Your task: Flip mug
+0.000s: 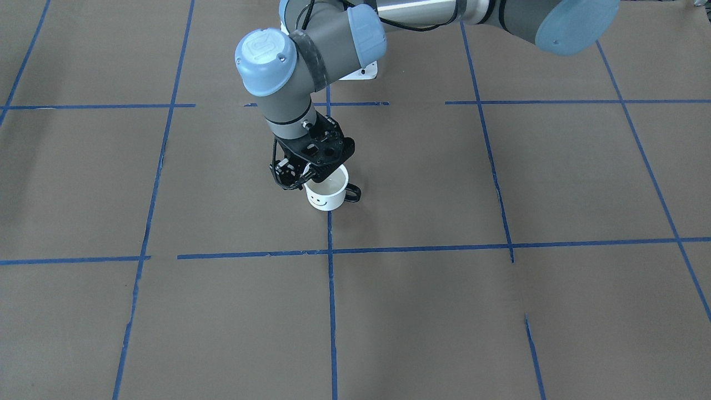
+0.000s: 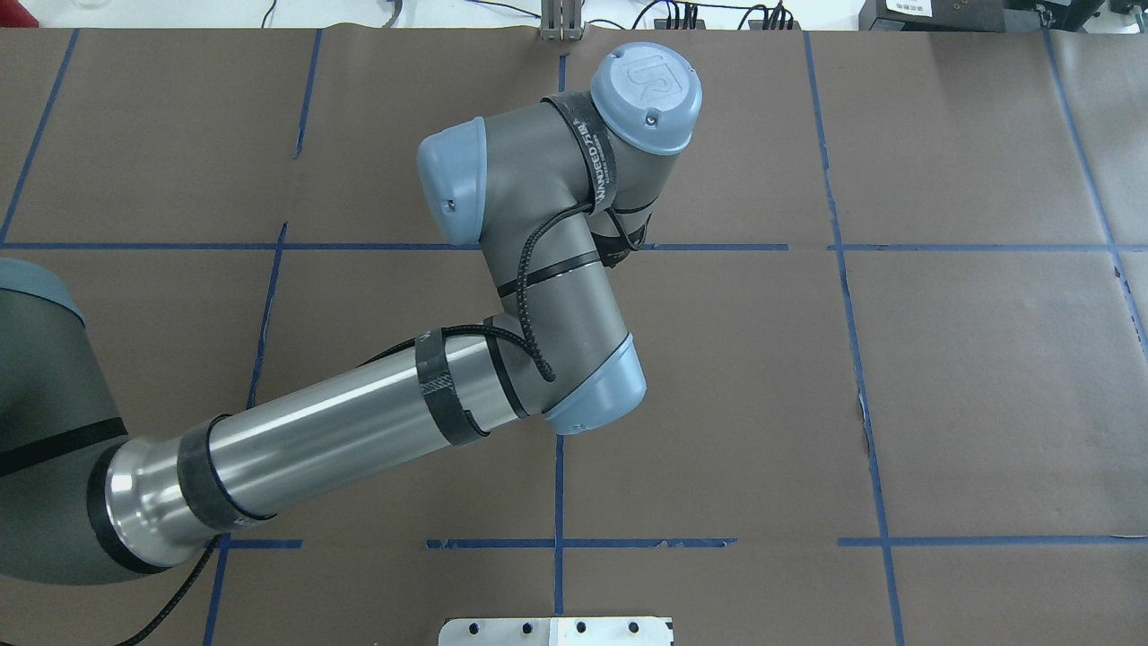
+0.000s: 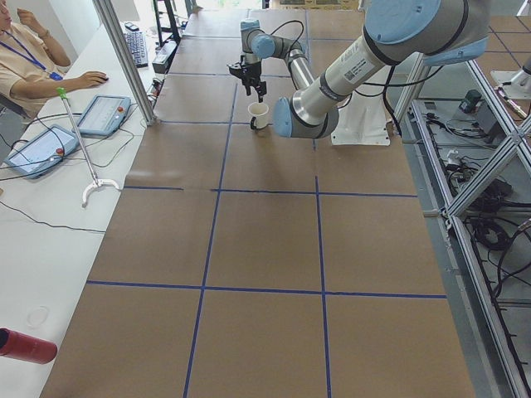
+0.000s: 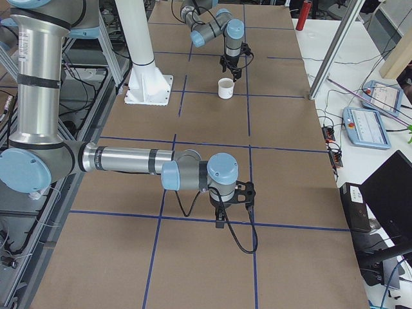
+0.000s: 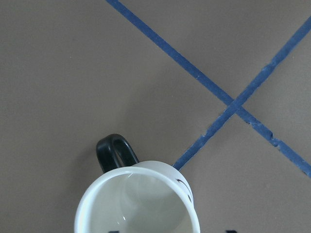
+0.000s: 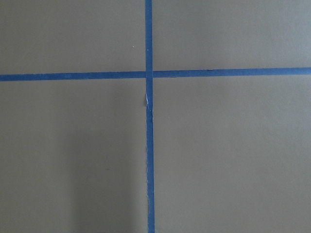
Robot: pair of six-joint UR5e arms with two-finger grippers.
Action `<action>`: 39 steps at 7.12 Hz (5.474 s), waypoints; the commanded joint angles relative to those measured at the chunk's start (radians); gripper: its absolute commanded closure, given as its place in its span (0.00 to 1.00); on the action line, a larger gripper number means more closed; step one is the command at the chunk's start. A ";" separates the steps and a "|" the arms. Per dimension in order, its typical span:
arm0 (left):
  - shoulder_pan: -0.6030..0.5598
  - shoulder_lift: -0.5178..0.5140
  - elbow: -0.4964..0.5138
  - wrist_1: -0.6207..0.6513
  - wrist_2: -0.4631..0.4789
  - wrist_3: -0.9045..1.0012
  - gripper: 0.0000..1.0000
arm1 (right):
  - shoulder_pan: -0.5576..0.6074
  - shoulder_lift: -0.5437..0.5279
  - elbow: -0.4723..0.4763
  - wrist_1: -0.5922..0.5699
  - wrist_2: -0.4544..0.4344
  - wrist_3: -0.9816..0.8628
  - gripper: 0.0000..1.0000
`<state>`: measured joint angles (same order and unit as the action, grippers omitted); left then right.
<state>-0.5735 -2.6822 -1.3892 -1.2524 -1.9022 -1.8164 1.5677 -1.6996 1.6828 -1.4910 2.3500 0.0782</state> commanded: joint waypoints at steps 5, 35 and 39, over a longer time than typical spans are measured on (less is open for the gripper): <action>-0.419 0.393 -0.393 -0.004 -0.096 0.742 0.00 | 0.000 0.000 0.000 0.000 0.000 0.000 0.00; -1.059 1.136 -0.284 -0.346 -0.427 1.958 0.00 | 0.000 0.000 0.000 0.000 0.000 0.000 0.00; -1.057 1.137 -0.283 -0.354 -0.439 1.973 0.00 | 0.000 0.000 0.000 0.000 0.000 0.000 0.00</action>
